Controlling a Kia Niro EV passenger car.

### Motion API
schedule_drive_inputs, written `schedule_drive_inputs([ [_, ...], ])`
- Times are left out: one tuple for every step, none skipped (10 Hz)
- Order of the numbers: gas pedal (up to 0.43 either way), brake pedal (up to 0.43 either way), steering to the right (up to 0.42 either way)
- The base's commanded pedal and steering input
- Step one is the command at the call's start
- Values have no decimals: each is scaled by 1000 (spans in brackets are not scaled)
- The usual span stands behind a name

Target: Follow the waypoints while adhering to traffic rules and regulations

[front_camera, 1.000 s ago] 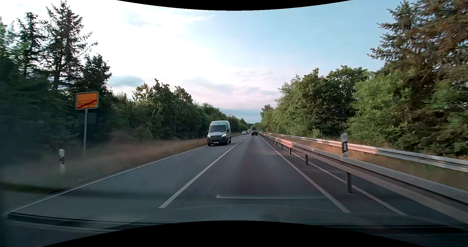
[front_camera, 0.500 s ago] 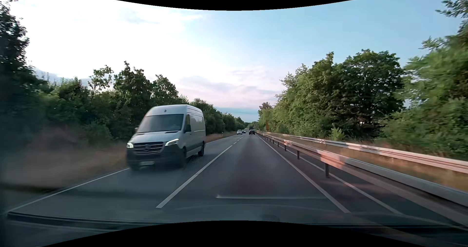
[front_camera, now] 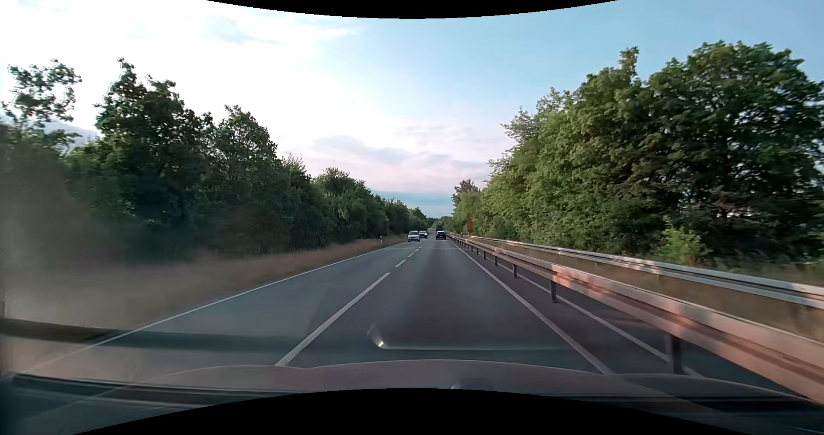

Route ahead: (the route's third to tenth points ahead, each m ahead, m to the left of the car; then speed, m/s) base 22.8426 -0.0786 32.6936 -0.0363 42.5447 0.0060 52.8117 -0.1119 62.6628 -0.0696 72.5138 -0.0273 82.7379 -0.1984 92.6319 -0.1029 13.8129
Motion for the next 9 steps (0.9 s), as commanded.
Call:
schedule_drive_inputs([
  [209, 0, 0],
  [197, 0, -1],
  [157, 0, -1],
  [138, 0, -1],
  [130, 0, -1],
  [130, 0, -1],
  [130, 0, -1],
  [130, 0, -1],
  [130, 0, -2],
])
